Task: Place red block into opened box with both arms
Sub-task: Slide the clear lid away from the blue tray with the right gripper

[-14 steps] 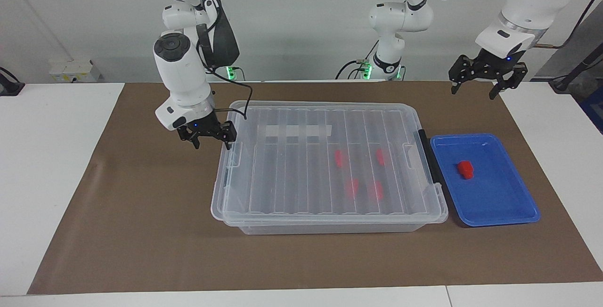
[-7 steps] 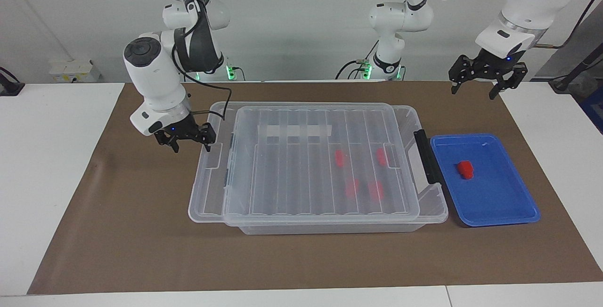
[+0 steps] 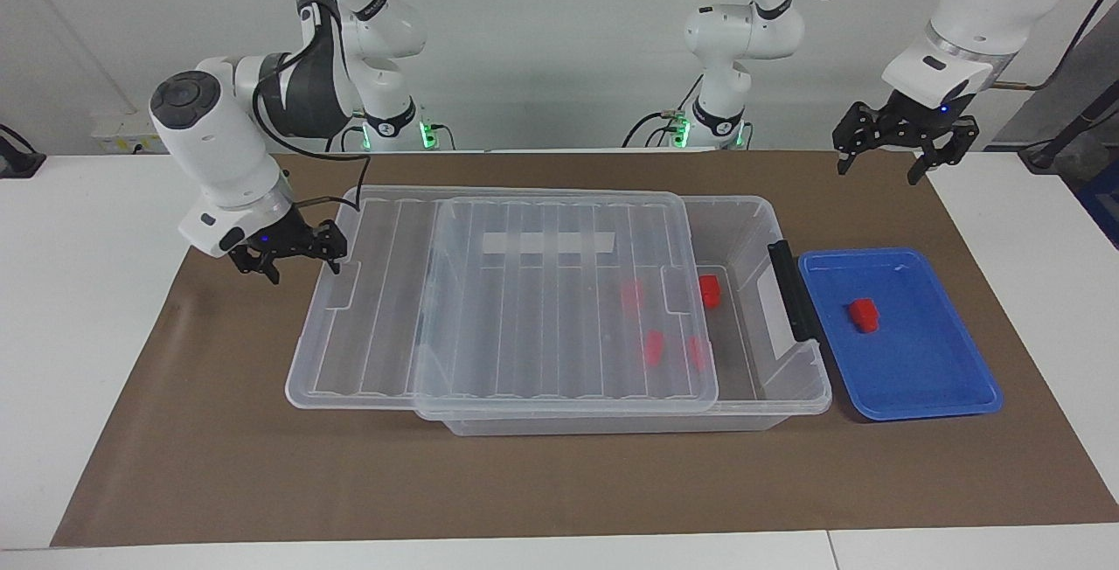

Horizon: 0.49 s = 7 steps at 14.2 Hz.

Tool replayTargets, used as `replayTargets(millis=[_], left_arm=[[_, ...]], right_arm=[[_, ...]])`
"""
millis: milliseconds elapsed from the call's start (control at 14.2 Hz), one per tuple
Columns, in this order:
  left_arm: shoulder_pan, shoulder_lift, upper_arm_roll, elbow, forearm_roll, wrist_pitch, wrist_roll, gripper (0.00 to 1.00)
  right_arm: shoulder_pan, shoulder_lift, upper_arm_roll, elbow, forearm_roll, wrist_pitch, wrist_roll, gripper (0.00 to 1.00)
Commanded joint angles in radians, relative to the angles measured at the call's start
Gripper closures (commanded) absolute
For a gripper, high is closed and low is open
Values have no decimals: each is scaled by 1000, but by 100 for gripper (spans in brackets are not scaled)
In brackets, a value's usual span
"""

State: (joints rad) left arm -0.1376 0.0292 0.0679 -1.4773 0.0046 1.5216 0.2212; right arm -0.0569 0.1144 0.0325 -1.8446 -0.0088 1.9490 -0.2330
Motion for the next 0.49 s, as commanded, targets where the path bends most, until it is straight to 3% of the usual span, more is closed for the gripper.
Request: replayTargets(millis=[0,421], left_arm=[[1,-25,0,-26,17,-5,-2,0],[1,-25,0,-26,17,-5,-2,0]], right_arm=[[-37,-18,6,-13,15,-15,-121,4],[-92,-18,1,-5,13,-22,-325,3]])
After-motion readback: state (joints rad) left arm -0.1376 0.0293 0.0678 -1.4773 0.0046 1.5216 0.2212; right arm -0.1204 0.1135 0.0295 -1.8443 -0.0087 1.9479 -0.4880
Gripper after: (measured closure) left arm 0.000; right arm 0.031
